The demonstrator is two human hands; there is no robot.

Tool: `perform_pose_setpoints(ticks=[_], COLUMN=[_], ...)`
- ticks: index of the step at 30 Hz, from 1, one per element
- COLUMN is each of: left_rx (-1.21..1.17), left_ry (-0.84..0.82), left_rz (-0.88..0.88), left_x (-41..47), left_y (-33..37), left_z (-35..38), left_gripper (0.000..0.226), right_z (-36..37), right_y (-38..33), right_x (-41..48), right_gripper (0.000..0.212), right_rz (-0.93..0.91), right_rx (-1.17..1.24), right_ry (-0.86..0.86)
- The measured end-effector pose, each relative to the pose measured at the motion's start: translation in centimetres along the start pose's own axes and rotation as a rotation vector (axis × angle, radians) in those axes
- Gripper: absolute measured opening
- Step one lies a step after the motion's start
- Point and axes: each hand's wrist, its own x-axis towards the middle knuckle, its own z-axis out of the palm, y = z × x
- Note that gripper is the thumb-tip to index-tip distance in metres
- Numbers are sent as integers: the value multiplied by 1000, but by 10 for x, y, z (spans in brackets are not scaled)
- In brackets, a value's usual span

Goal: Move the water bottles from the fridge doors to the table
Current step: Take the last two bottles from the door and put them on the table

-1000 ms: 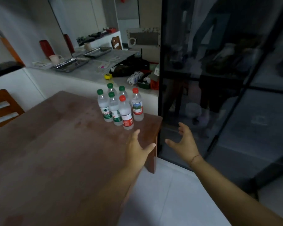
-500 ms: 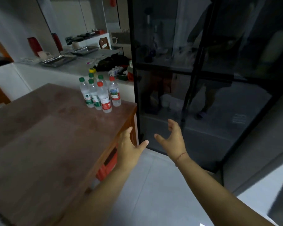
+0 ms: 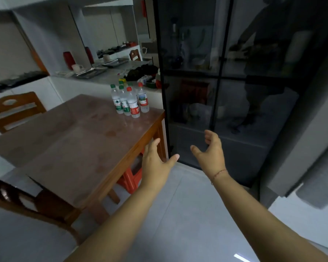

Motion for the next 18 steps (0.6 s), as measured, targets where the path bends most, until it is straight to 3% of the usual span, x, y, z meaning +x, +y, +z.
perform_pose_setpoints(ticks=[8,18], left_rx=[0,-70], left_ry=[-25,-194], left_rz=[75,326], left_x=[-100,-152], left_y=[41,171], left_z=[-8,69], left_gripper=[68,67], right_z=[-89,-249], right_y=[-2,-14], right_x=[-90,-116], right_gripper=[65,53], right_rz=[-53,-136], right_rx=[-75,-69], right_ry=[43,307])
